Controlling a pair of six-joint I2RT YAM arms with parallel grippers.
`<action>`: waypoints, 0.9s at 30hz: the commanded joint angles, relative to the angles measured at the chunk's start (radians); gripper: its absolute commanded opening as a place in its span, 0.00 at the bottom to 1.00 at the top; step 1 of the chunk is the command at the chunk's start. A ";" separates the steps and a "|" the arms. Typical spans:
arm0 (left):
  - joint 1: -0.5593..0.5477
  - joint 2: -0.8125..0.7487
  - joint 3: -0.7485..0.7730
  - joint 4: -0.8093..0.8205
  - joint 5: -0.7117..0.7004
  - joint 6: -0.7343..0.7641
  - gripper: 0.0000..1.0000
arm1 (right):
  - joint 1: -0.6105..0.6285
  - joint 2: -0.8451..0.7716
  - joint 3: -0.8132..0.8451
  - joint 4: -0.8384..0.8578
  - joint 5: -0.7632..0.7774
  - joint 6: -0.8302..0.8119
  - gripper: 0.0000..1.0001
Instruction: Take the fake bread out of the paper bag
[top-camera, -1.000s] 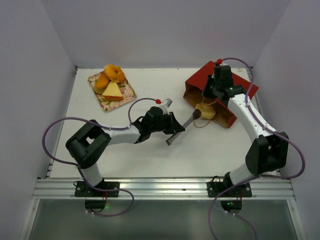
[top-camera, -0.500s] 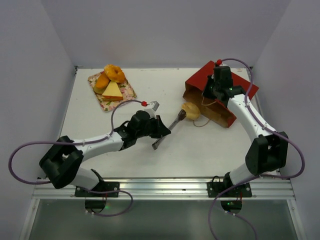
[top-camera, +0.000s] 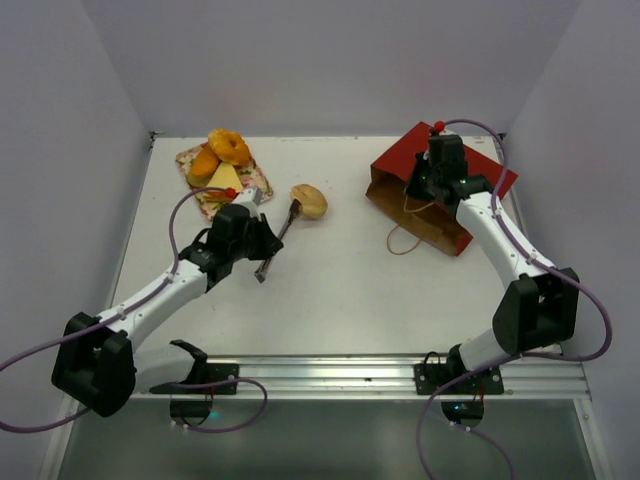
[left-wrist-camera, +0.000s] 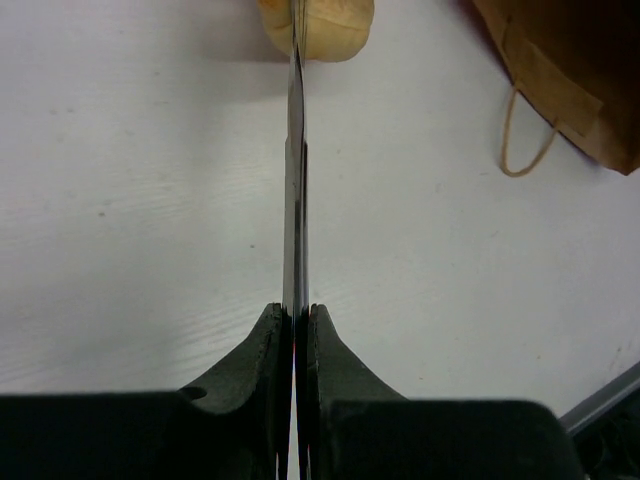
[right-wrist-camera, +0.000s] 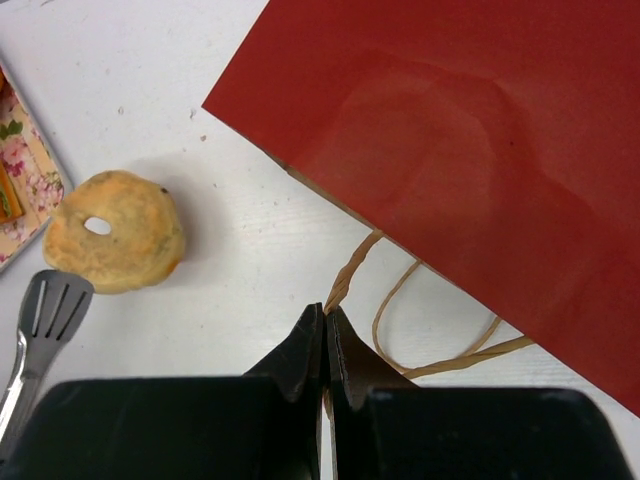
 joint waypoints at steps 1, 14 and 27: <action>0.079 -0.052 0.057 -0.063 0.003 0.096 0.06 | -0.007 -0.035 -0.006 0.040 -0.026 0.001 0.00; 0.223 -0.022 0.223 -0.173 -0.123 0.231 0.06 | -0.007 -0.034 -0.017 0.044 -0.028 -0.001 0.00; 0.248 0.040 0.307 -0.203 -0.308 0.222 0.06 | -0.007 -0.027 -0.015 0.057 -0.051 0.002 0.00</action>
